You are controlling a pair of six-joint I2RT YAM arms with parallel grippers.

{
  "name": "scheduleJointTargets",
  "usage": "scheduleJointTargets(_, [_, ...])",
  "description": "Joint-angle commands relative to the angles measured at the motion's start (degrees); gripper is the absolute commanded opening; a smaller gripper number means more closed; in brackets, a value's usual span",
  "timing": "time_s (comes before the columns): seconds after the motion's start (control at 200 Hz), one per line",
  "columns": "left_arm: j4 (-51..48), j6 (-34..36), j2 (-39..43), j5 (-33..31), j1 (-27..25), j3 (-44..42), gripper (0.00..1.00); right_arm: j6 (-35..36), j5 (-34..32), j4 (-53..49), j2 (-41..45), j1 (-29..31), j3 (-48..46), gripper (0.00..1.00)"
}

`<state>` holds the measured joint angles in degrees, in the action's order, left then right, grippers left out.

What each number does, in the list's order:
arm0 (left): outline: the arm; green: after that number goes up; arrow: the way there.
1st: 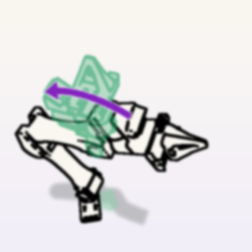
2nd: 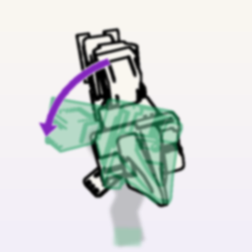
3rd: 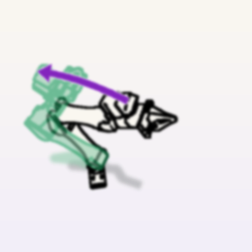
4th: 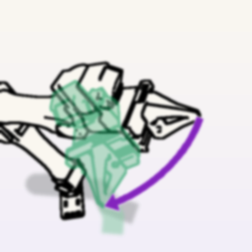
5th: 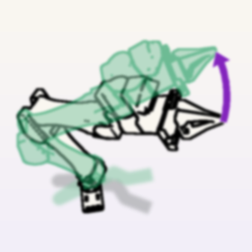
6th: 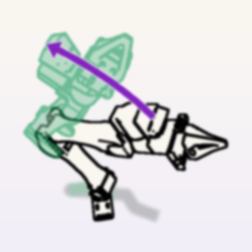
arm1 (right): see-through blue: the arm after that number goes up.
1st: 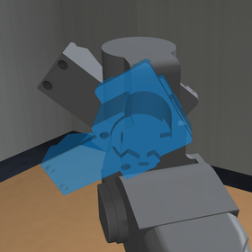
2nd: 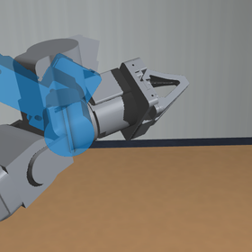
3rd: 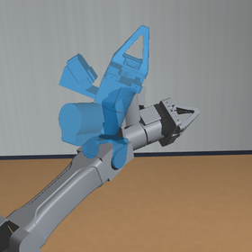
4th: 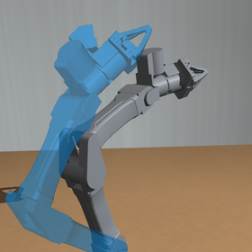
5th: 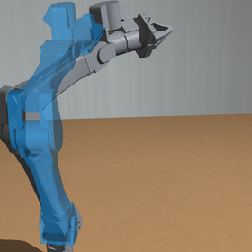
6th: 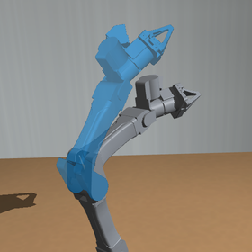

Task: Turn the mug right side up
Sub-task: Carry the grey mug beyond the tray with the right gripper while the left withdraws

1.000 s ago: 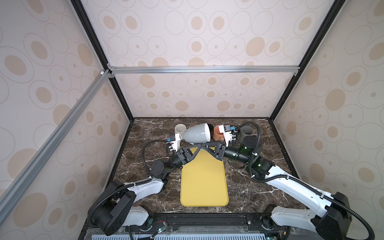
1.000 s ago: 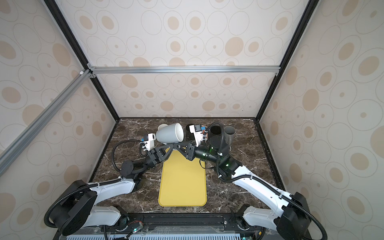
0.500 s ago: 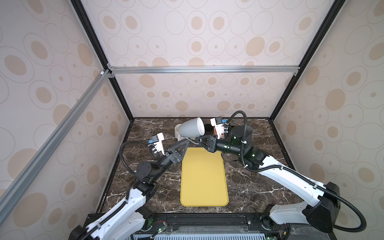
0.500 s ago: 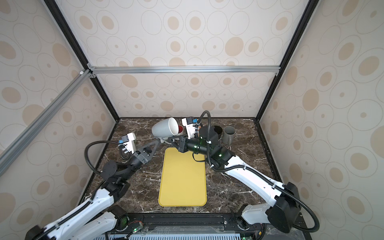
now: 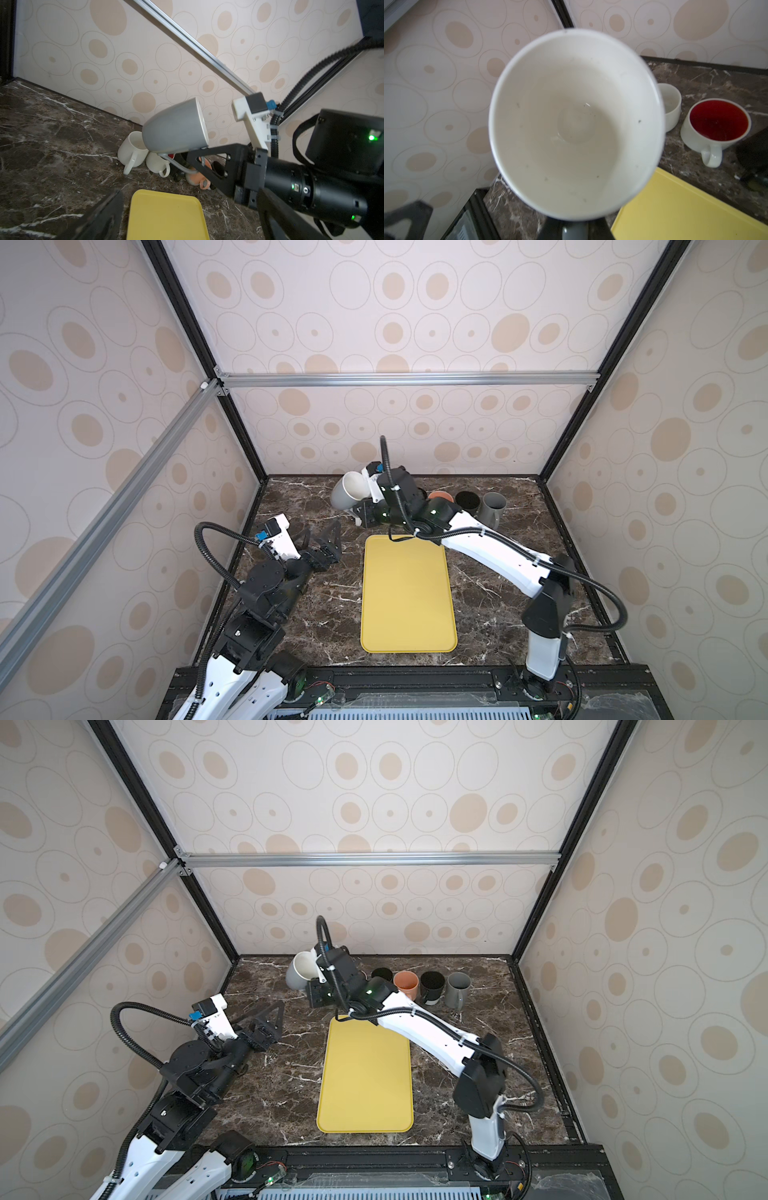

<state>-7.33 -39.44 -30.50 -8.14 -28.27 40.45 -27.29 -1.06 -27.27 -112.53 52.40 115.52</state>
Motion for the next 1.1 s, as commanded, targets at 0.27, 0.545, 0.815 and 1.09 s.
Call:
scheduleJointTargets(0.27, [-3.55, 3.37, 2.29, -2.39, 0.25, -0.57, 1.0, 4.94, -10.25, -16.98, -21.98, 1.17, 39.02, 0.0])
scheduleJointTargets(0.545, [-2.97, 4.65, 3.6, -1.63, 0.3, -1.69, 1.0, 4.15, -9.25, -10.45, -27.09, 1.21, 38.47, 0.0])
scheduleJointTargets(0.815, [-0.98, 3.77, 2.88, 0.14, 0.32, -3.99, 1.0, 1.8, -10.99, -12.88, -31.93, 0.47, 40.81, 0.0])
scheduleJointTargets(1.09, [2.13, 2.12, 2.76, 1.23, 0.29, -7.19, 1.0, 1.41, -10.07, -18.18, -32.93, -0.41, 40.81, 0.0])
